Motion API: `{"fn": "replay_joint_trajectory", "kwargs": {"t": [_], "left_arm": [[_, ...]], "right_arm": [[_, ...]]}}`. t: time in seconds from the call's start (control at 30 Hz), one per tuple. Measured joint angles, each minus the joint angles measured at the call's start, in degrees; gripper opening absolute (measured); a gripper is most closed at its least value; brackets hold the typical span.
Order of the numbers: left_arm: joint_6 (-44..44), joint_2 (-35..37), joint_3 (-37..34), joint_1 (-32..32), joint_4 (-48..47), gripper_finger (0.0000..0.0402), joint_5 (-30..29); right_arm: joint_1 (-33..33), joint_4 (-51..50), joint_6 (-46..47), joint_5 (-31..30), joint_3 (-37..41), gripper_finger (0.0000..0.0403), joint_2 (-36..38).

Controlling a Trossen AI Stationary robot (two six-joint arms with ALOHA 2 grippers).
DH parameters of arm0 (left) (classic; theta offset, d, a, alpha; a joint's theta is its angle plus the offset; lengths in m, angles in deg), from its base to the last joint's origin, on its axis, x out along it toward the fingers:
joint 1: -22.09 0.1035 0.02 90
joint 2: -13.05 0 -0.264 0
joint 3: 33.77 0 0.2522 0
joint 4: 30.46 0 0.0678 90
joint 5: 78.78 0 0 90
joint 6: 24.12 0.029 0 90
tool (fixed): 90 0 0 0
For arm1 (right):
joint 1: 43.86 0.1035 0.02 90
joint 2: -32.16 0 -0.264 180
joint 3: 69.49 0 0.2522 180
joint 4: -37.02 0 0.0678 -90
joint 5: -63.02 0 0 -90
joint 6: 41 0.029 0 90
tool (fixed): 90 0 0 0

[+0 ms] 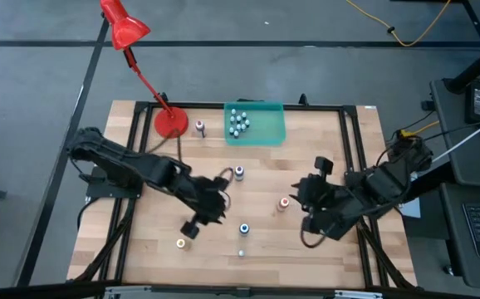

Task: Pick & Place food coloring
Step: Put the small black food coloring bottle into the green bin

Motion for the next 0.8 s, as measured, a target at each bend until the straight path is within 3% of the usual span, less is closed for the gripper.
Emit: {"fn": "replay_joint_trajectory", "kwargs": {"t": [0.23,0.4,0.63,0.8], "left_arm": [[-1.7,-9.6,10.4,-3.4,-1.7,0.0088,-2.2],[-8.1,-14.4,13.4,-5.2,-3.6,0.0127,-3.0],[-16.7,-20.0,13.5,-8.4,-3.5,0.0200,-7.0],[-20.9,-23.4,13.5,-10.6,-0.9,0.0228,-9.1]], "right_arm": [[5.4,19.9,-4.5,0.0,20.4,0.0116,13.4],[6.4,30.9,-6.3,0.4,32.1,0.0116,20.3],[6.4,36.0,-6.5,3.7,41.4,0.0116,23.2],[6.4,39.1,-6.5,7.2,44.8,0.0116,23.2]]}}
